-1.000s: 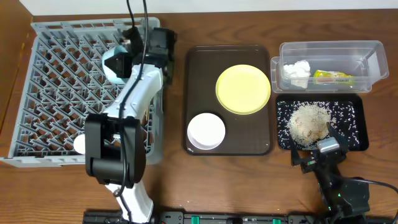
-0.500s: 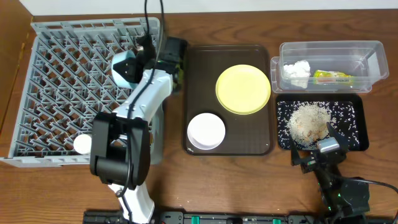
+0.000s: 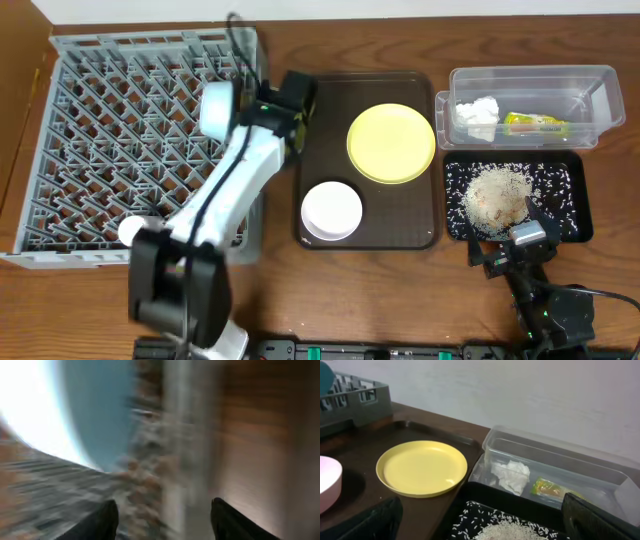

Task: Sort waste into correct bins and load items into the dishwasher
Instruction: 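Move the left gripper to the white bowl and grasp its rim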

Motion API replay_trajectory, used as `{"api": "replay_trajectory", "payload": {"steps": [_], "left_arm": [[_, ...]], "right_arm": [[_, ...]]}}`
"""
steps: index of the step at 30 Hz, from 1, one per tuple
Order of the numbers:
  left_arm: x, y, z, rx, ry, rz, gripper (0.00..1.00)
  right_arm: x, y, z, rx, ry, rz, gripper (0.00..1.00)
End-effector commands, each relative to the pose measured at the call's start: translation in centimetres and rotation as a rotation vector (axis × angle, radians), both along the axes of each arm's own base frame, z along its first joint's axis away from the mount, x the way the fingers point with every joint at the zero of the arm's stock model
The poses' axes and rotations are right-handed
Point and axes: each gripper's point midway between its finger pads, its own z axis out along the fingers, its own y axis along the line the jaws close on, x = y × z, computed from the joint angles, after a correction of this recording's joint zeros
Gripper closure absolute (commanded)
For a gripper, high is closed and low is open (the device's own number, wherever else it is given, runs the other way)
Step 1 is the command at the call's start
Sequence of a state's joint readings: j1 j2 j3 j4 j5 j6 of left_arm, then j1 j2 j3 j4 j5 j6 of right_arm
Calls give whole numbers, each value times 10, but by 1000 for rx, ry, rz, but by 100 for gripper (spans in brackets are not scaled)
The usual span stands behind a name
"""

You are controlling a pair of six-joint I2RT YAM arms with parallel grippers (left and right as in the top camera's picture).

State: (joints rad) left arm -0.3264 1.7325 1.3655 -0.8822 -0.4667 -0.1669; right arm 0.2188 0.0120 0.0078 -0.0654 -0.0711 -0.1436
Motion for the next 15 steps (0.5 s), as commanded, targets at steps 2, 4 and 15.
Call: {"api": "replay_trajectory", "payload": {"steps": [2, 4, 15], "left_arm": [[-34, -90, 6, -566, 127, -107, 40], [-41, -90, 2, -582, 153, -60, 40], [3, -15, 16, -360, -75, 93, 58]], "right_arm": [[-1, 2, 0, -10, -5, 10, 1], [-1, 2, 0, -10, -5, 10, 1], [-1, 2, 0, -10, -5, 10, 1]]}}
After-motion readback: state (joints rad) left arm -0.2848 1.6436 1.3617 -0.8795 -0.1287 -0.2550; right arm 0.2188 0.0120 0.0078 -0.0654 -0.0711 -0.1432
